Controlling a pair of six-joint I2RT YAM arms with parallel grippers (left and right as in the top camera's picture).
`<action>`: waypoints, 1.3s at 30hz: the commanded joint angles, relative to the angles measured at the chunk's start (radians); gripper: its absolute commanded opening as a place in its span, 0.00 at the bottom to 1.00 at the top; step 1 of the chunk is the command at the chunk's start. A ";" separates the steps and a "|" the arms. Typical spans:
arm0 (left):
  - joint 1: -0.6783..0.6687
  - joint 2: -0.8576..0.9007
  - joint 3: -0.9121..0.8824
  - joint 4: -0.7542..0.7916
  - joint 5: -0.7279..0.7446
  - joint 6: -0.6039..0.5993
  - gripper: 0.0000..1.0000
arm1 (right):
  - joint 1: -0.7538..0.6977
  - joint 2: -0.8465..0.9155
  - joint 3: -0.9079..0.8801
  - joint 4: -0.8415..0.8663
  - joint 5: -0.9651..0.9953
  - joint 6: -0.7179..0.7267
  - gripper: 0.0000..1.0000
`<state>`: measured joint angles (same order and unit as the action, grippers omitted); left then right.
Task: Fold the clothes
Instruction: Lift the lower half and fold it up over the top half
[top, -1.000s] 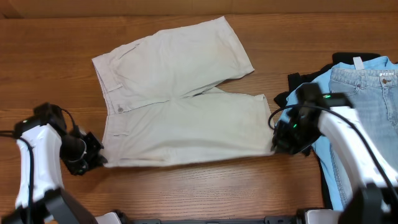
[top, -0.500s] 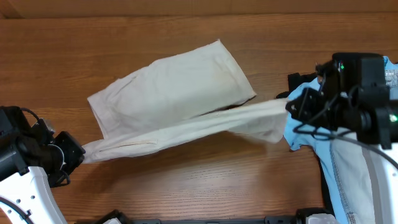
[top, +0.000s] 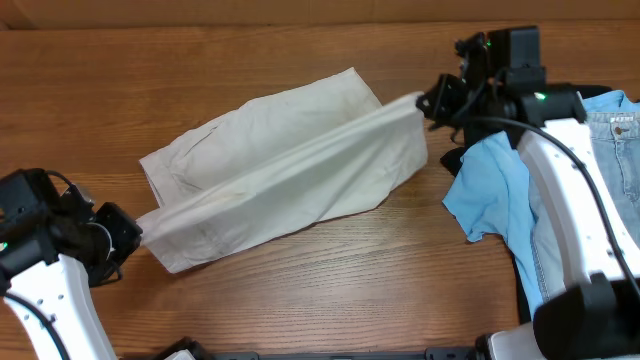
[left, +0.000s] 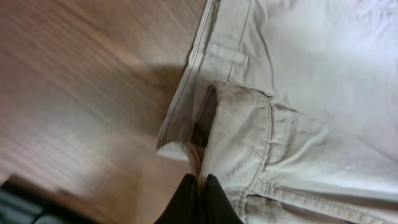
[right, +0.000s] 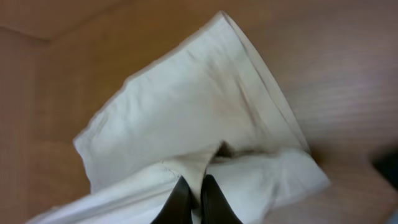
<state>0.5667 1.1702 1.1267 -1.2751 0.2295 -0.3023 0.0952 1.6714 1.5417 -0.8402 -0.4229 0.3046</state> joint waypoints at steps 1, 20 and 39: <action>0.022 0.048 -0.026 0.062 -0.212 -0.013 0.04 | -0.050 0.064 0.017 0.141 0.062 -0.089 0.04; 0.022 0.272 -0.026 0.279 -0.197 -0.019 0.04 | -0.007 0.204 0.017 0.499 0.027 -0.054 0.04; -0.084 0.380 -0.026 0.539 -0.111 0.028 0.10 | -0.005 0.278 0.017 0.495 0.116 -0.016 0.23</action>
<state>0.4805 1.5223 1.1011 -0.7364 0.2481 -0.3019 0.1406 1.9564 1.5406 -0.3565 -0.4175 0.2886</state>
